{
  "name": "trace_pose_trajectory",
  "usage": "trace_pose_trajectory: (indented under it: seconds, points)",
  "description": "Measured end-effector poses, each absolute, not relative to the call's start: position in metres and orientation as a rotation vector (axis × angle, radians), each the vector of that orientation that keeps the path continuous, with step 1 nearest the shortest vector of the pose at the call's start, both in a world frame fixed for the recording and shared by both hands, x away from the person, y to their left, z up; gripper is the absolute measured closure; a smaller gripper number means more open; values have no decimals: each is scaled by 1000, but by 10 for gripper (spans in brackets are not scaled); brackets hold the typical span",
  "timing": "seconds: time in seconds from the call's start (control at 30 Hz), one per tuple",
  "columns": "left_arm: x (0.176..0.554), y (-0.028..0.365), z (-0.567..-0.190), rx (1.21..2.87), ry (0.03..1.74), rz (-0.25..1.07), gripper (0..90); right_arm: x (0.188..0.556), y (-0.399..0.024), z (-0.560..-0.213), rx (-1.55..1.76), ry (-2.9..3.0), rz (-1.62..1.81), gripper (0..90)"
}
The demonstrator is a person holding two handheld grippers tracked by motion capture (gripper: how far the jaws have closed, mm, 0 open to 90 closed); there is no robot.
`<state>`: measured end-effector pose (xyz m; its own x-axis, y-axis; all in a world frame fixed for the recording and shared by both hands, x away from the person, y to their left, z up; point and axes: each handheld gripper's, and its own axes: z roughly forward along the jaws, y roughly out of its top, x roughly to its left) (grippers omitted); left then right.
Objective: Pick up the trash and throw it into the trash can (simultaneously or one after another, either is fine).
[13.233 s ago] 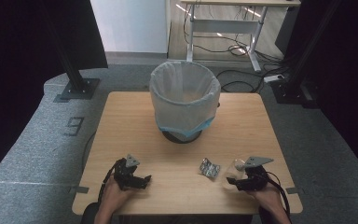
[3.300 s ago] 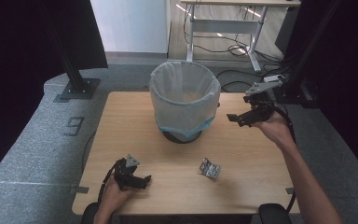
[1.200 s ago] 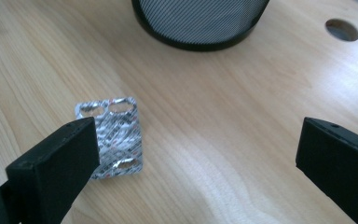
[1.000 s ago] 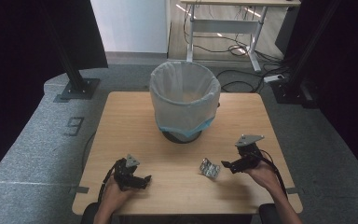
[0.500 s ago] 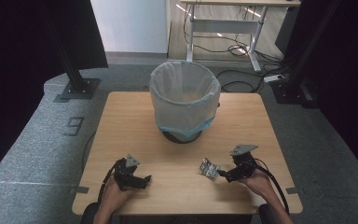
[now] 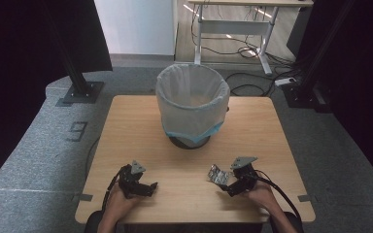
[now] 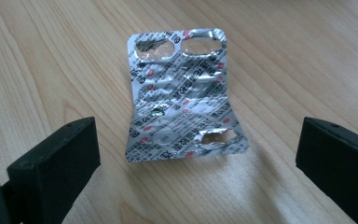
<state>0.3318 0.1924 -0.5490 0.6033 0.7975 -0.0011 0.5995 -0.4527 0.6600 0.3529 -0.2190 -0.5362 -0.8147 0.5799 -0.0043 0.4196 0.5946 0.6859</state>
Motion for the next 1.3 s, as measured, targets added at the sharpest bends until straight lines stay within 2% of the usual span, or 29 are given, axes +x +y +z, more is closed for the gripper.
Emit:
trace_pose_trajectory:
  seconds: [0.1, 0.23, 0.37, 0.63, 1.3]
  points:
    - [332, 192, -549, 2208, 1098, 411, 0, 352, -217, -538, 827, 2597, 1019, 14]
    - [332, 192, -549, 2206, 1098, 413, 0, 351, -215, -541, 821, 2606, 1025, 132]
    - [332, 192, -549, 2206, 1098, 413, 0, 352, -213, -542, 815, 2613, 1024, 161]
    - [332, 192, -549, 2208, 1098, 411, 0, 352, -213, -542, 801, 2636, 1018, 331]
    - [332, 192, -549, 2206, 1098, 412, 0, 357, -219, -519, 829, 2617, 1005, 334]
